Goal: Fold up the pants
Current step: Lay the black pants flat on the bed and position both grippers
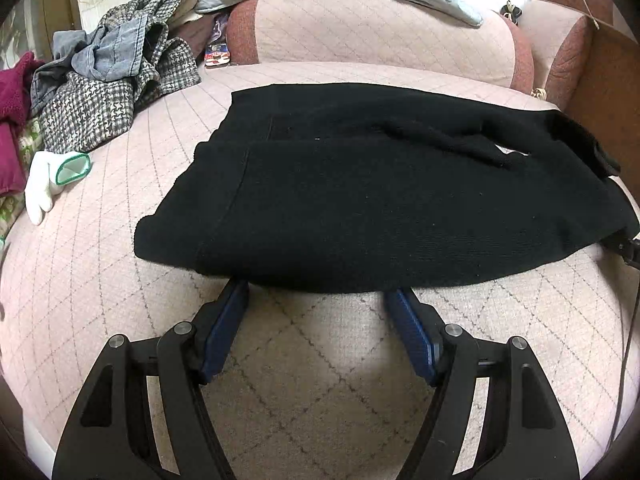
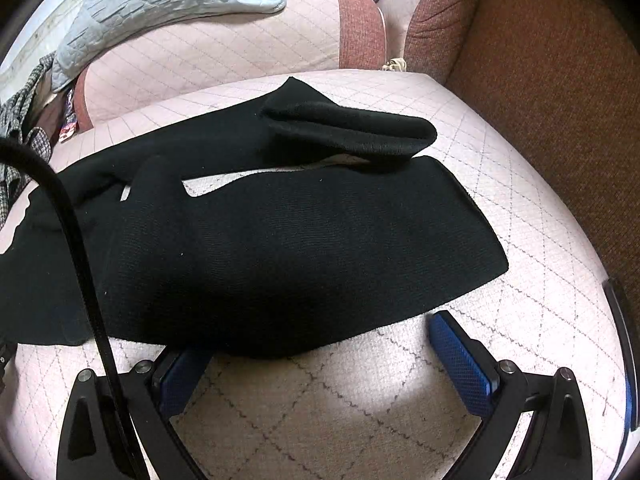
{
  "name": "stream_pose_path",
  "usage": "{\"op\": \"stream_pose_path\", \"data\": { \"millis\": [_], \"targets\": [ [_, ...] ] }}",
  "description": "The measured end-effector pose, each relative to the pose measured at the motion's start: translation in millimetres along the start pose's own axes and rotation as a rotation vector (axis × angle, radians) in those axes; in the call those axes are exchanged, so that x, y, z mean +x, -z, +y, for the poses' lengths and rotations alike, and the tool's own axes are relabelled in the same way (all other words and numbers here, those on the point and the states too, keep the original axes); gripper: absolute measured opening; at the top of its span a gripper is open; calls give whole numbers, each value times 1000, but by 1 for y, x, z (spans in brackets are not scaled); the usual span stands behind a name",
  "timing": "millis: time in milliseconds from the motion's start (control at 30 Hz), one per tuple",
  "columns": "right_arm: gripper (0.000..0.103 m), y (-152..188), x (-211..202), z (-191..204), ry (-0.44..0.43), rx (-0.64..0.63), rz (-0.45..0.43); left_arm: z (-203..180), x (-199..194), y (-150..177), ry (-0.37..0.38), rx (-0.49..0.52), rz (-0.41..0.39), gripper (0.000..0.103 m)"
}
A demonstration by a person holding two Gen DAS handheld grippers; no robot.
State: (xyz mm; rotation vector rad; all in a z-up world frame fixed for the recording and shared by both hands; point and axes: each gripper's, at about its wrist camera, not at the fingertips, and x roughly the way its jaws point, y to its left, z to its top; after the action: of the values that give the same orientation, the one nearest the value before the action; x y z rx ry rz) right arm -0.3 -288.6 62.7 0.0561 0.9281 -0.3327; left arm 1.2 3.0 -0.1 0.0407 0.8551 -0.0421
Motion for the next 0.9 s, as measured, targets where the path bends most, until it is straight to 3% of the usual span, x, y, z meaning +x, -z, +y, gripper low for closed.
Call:
{"op": "stream_pose_path", "data": {
  "millis": [200, 300, 400, 500, 633, 733, 833, 900],
  "targets": [
    [103, 2, 1, 2, -2, 2, -3, -4, 2, 0, -42, 35, -1, 73],
    [103, 2, 1, 10, 38, -25, 1, -5, 2, -1, -48, 39, -15, 73],
    [103, 3, 2, 5, 7, 1, -1, -3, 3, -2, -40, 34, -12, 73],
    [103, -1, 2, 4, -4, -9, 23, -3, -5, -4, -85, 76, -26, 73],
    [99, -3, -15, -2, -135, -20, 41, 7, -23, 0, -15, -5, -12, 72],
    [99, 5, -34, -10, -207, 41, 16, 8, -31, 2, -28, -18, -3, 72],
    [99, 10, -42, -17, -283, 82, 44, 10, -41, 4, -33, -34, -37, 72],
    [99, 19, -49, -13, -319, 89, 9, 12, -47, 5, -33, -44, -58, 72]
  ]
}}
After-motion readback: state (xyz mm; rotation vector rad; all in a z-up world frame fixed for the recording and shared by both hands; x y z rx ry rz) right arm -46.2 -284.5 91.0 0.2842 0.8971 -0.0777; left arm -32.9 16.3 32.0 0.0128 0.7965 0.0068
